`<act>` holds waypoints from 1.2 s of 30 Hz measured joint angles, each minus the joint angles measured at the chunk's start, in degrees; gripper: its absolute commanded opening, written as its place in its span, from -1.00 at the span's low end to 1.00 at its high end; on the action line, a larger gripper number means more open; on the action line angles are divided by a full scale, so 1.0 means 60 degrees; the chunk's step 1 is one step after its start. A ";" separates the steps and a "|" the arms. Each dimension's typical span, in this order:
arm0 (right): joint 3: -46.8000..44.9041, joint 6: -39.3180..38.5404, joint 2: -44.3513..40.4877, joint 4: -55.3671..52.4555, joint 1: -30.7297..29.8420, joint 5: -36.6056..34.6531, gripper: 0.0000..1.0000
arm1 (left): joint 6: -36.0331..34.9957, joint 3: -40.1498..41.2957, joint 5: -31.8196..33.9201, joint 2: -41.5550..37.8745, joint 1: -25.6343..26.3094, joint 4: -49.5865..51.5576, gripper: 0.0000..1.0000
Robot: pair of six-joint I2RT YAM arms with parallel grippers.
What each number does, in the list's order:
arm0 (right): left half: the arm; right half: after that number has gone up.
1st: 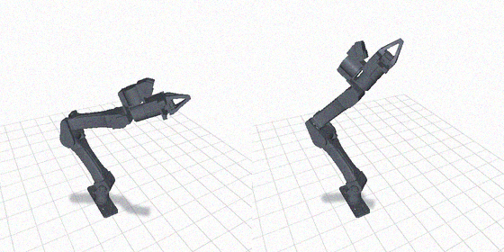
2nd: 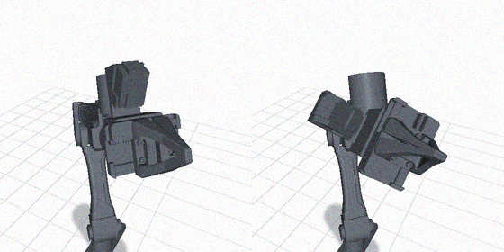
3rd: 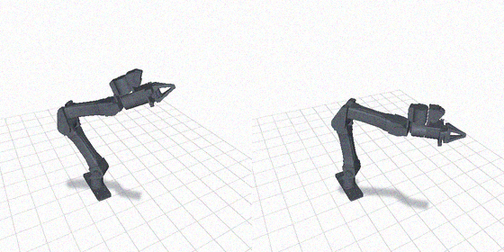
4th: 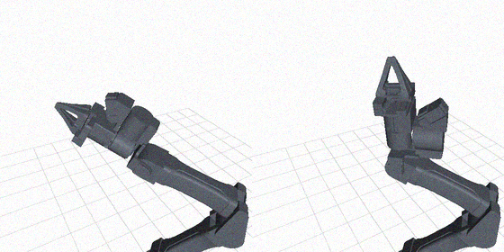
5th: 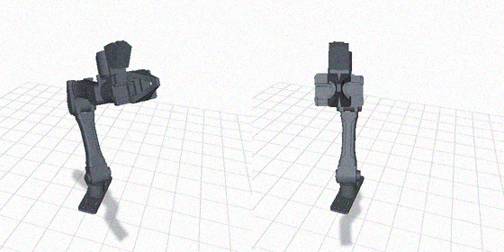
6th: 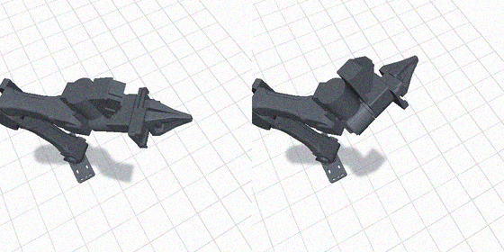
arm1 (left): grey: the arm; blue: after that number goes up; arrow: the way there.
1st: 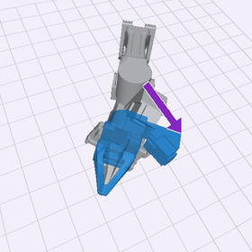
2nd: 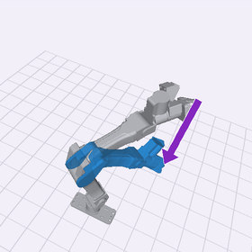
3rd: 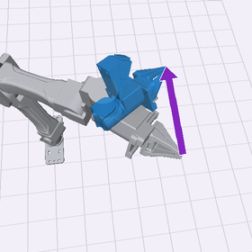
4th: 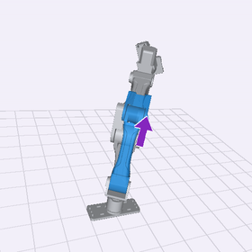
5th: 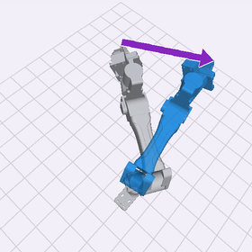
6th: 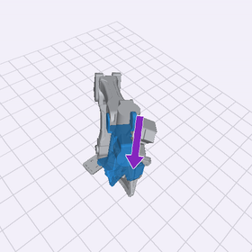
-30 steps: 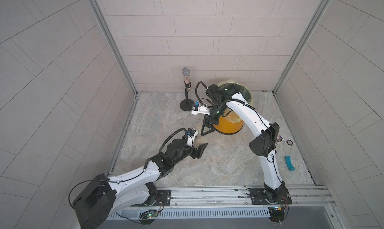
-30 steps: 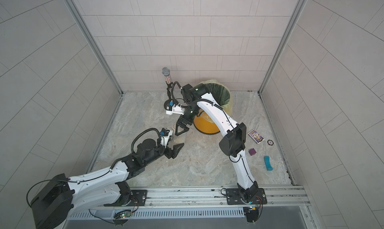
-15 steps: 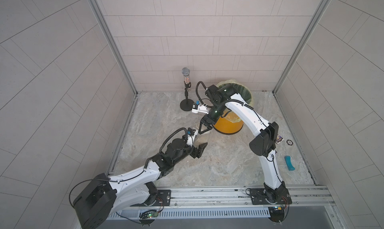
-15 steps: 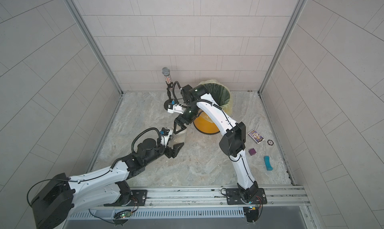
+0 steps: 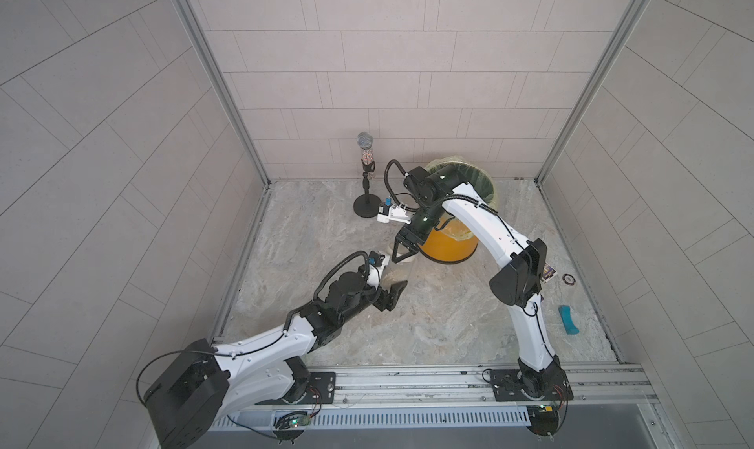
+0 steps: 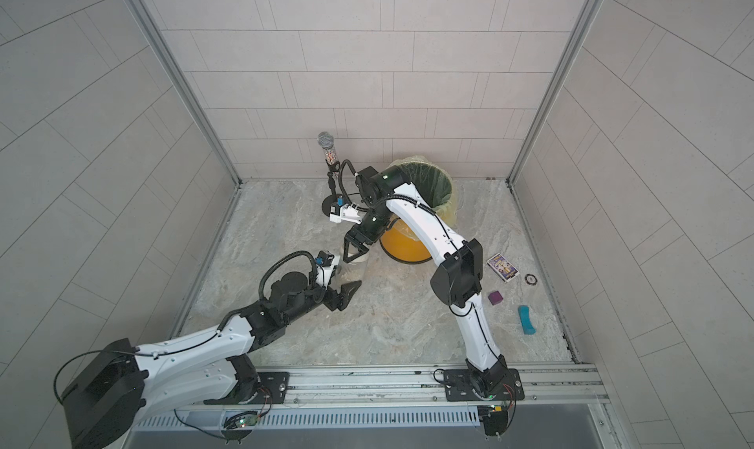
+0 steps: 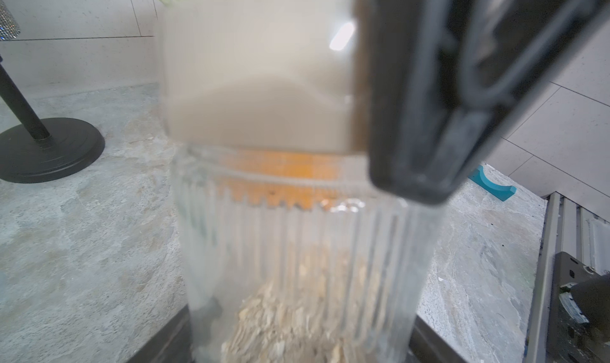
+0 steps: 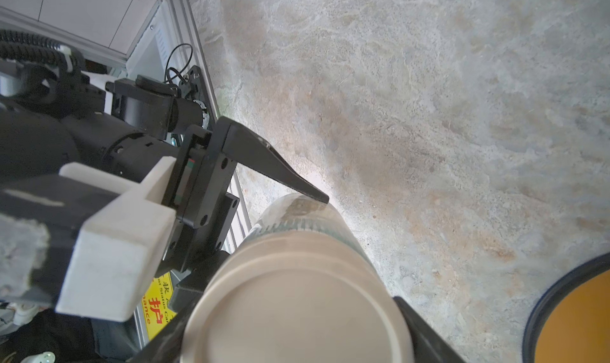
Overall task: Empty expired oatmeal from jars
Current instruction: Unscrew the lid from the jar.
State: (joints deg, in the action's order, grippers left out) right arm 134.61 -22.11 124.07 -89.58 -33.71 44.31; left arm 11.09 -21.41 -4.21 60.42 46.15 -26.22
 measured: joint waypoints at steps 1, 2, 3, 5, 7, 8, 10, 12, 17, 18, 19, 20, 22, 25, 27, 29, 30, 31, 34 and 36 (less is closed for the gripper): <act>0.0000 -0.0266 0.0000 -0.0022 -0.0004 -0.0007 -0.37 | -0.0033 0.0000 0.0000 0.0007 0.0000 -0.0004 -1.00; 0.0000 -0.0532 0.0000 -0.0044 -0.0011 -0.0026 -0.37 | -0.0062 0.0000 0.0000 0.0022 0.0000 -0.0004 -1.00; -0.0004 -0.0780 0.0000 -0.0066 -0.0018 -0.0058 -0.36 | -0.0080 0.0000 0.0000 0.0047 0.0004 -0.0015 -1.00; -0.0084 -0.1326 0.0000 -0.0084 -0.0044 -0.0120 -0.33 | -0.0109 0.0000 -0.0007 0.0146 0.0007 -0.0044 -1.00; -0.0197 -0.1829 0.0000 -0.0095 -0.0058 -0.0178 -0.28 | -0.0113 0.0000 -0.0036 0.0240 0.0033 -0.0033 -1.00; -0.0237 -0.2080 0.0000 -0.0113 -0.0058 -0.0200 -0.25 | -0.0113 0.0000 -0.0055 0.0288 0.0044 -0.0029 -1.00; -0.0240 -0.2557 0.0000 -0.0146 -0.0066 -0.0233 -0.24 | -0.0127 0.0000 -0.0098 0.0324 0.0047 -0.0047 -1.00; -0.0160 -0.2994 0.0000 -0.0175 -0.0069 -0.0280 -0.24 | -0.0153 0.0000 -0.0102 0.0324 0.0047 -0.0069 -1.00; 0.0047 -0.3949 -0.0011 -0.0259 -0.0131 -0.0415 -0.21 | -0.0280 0.0000 -0.0062 0.0273 0.0047 -0.0146 -1.00; -0.0011 -0.4120 -0.0022 -0.0259 -0.0127 -0.0408 -0.21 | -0.0306 0.0000 -0.0062 0.0262 0.0047 -0.0098 -1.00; -0.0127 -0.4317 -0.0062 -0.0251 -0.0127 -0.0404 -0.21 | -0.0346 0.0000 -0.0066 0.0251 0.0055 -0.0036 -1.00; -0.0248 -0.4492 -0.0102 -0.0233 -0.0127 -0.0415 -0.21 | -0.0375 0.0000 -0.0087 0.0248 0.0062 0.0015 -1.00; -0.0397 -0.4736 -0.0146 -0.0219 -0.0127 -0.0455 -0.21 | -0.0433 0.0007 -0.0124 0.0248 0.0080 0.0080 -1.00; -0.0521 -0.5038 -0.0182 -0.0219 -0.0127 -0.0565 -0.21 | -0.0528 0.0007 -0.0186 0.0248 0.0087 0.0149 -1.00; -0.0586 -0.5209 -0.0208 -0.0211 -0.0124 -0.0601 -0.21 | -0.0568 0.0007 -0.0193 0.0248 0.0087 0.0182 -1.00; -0.0663 -0.5388 -0.0270 -0.0211 -0.0106 -0.0616 -0.20 | -0.0605 0.0007 -0.0233 0.0248 0.0087 0.0182 -1.00; -0.0678 -0.5450 -0.0291 -0.0208 -0.0098 -0.0630 -0.20 | -0.0619 0.0007 -0.0251 0.0248 0.0087 0.0160 -1.00; -0.0678 -0.5512 -0.0313 -0.0211 -0.0091 -0.0634 -0.20 | -0.0619 0.0007 -0.0259 0.0248 0.0087 0.0135 -1.00; -0.0703 -0.5748 -0.0379 -0.0208 -0.0069 -0.0645 -0.19 | -0.0659 0.0007 -0.0266 0.0244 0.0087 0.0069 -1.00; -0.0710 -0.5872 -0.0423 -0.0215 -0.0051 -0.0659 -0.06 | -0.0692 0.0007 -0.0288 0.0233 0.0087 0.0015 -1.00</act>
State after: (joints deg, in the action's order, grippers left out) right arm 130.34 -57.34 121.54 -90.87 -34.02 40.36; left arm 6.94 -21.37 -5.93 61.82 46.68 -26.13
